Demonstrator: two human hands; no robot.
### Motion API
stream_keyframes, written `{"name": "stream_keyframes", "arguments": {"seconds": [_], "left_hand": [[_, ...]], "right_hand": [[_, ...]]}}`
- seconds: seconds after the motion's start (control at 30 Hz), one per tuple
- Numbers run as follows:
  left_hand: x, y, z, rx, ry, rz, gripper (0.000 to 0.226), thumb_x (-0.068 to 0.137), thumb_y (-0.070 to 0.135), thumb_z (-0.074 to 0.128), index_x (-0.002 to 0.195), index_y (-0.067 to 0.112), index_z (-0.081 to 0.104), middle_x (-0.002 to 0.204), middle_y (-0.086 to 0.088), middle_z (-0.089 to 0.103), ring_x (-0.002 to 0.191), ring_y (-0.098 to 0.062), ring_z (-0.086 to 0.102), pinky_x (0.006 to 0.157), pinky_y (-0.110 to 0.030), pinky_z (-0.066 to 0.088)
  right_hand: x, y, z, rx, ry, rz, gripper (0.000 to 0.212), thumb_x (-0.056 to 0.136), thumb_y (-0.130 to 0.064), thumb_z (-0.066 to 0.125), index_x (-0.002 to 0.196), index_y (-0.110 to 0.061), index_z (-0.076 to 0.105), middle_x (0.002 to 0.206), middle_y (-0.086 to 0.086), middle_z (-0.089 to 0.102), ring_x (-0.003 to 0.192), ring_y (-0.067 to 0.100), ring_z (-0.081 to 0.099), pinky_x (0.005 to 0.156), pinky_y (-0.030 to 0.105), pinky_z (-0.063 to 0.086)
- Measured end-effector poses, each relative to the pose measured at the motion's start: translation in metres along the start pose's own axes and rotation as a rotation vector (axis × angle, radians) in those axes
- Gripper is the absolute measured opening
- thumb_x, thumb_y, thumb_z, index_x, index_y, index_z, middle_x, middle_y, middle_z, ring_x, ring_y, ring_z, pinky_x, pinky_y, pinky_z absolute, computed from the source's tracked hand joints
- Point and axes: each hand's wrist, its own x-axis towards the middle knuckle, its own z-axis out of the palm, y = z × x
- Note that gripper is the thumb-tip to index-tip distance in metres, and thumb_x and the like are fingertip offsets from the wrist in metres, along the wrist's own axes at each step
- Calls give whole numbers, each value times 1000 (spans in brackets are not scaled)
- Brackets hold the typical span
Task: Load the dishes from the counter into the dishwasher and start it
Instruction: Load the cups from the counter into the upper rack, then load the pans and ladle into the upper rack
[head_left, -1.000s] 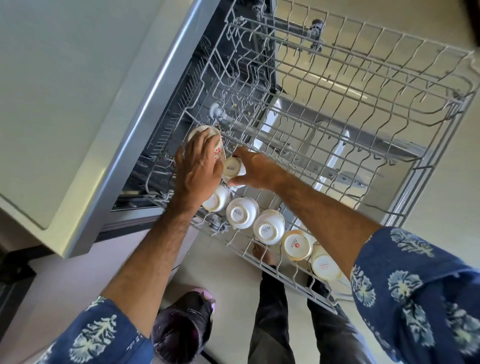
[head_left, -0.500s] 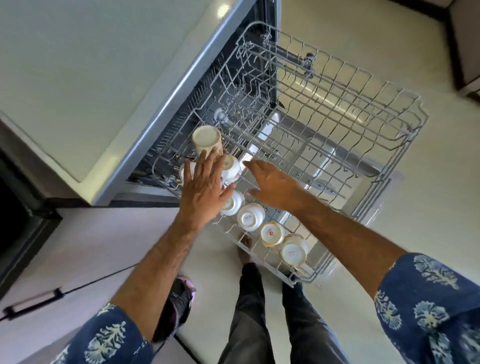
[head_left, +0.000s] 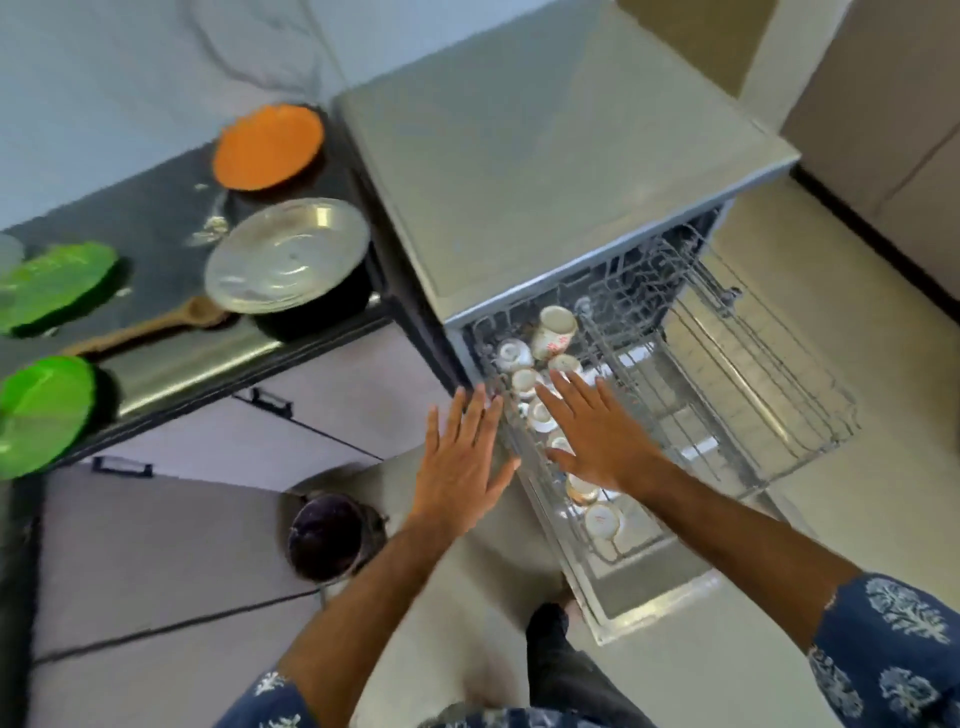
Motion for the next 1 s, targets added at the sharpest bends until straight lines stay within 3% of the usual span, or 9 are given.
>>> {"name": "stream_keyframes", "arguments": {"seconds": [0.1,0.2,0.3,0.5,0.67,0.8,1.0], "left_hand": [[-46,-31,-20,-34,47,-114,77,96,59,30,159,16,18,167,-11,15,154,-33,11,122,-60,11],[-105,-67,-35,-66,100,-256,75,95,53,33,159,16,18,168,-9,8,155,-32,4,122,-61,8],[-184,-100,-44,-60,155,-408,72,99,55,27,160,19,14,168,-6,3,155,-30,0,123,-58,2],[-343,-162,-55,-40,204,-744,68,100,52,40,158,20,22,168,-6,10,155,-29,3,120,-54,-9],[-447,-191,-62,-28,214,-969,71,98,50,43,158,20,19,168,-5,8,155,-29,3,123,-58,3],[-526,-203,-57,-39,232,-1155,66,101,50,39,157,21,20,168,-5,7,155,-29,0,122,-58,3],[-601,-231,-47,-41,222,-1386,64,99,48,43,155,18,30,165,-7,20,154,-29,12,121,-57,12]], "right_hand": [[11,-42,-25,-55,21,-106,83,98,-58,39,159,-19,-3,166,9,-12,154,28,-8,123,51,2],[22,-101,-47,-101,59,-221,81,98,-57,42,159,-19,4,167,9,-2,154,28,2,123,50,7],[25,-176,-65,-126,83,-319,79,98,-57,42,159,-20,8,167,8,4,153,26,9,123,49,11],[17,-333,-87,-138,122,-592,76,99,-52,45,158,-18,12,165,8,10,150,28,16,122,50,14],[3,-450,-84,-130,127,-798,72,99,-50,46,157,-18,16,164,7,16,148,28,23,121,47,19],[-5,-546,-73,-100,76,-994,73,98,-48,50,156,-16,21,162,8,22,147,27,26,121,46,21],[6,-667,-60,-19,-8,-1243,64,94,-43,61,146,-17,35,145,6,43,131,25,46,109,41,41]]}}
